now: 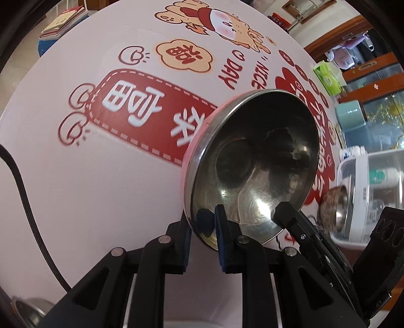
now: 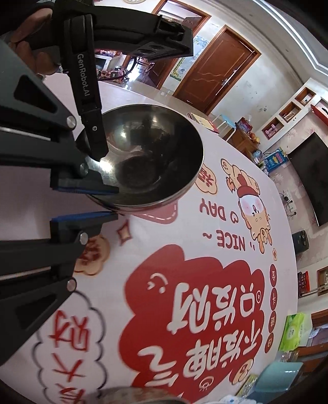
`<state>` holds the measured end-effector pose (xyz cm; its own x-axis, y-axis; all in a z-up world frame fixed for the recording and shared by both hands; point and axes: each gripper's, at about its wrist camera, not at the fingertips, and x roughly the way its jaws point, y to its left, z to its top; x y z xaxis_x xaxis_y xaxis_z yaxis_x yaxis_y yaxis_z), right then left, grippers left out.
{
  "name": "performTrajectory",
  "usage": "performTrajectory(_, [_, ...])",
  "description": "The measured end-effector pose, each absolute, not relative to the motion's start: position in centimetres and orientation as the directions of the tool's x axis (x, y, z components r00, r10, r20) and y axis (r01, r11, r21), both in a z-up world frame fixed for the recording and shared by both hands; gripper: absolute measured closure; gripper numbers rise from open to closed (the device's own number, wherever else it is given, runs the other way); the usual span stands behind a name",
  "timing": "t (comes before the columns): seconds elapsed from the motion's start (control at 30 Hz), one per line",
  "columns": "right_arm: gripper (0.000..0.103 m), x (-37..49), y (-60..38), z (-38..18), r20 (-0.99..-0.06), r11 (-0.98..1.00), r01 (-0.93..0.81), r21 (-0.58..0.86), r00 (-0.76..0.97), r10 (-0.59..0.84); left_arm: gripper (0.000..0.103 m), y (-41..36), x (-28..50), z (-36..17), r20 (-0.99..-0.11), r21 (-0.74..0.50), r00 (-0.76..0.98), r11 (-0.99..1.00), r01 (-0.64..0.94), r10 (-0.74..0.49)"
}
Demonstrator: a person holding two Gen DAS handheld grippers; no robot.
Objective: Organize plates and bowls
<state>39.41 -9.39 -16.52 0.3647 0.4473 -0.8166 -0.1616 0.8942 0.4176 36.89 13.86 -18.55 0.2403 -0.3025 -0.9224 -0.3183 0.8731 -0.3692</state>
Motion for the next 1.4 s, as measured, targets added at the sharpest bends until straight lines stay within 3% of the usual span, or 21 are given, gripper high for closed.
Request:
performTrajectory(0.67, [0.089,29.5,-8.2,-11.4,-0.818,0.903,-0.216,0.370,0.385,0.427,0.087,13.8,26.3,-13.5,-0.912,-0.380,0.261,0.893,-0.240,-0.318])
performTrajectory(1.4, [0.089,21.2,-0.9,-8.9,-0.828,0.880,-0.348,0.324,0.346,0.442,0.085,19.5,14.6,-11.5,-0.893,-0.405,0.321,0.876,-0.262,-0.316])
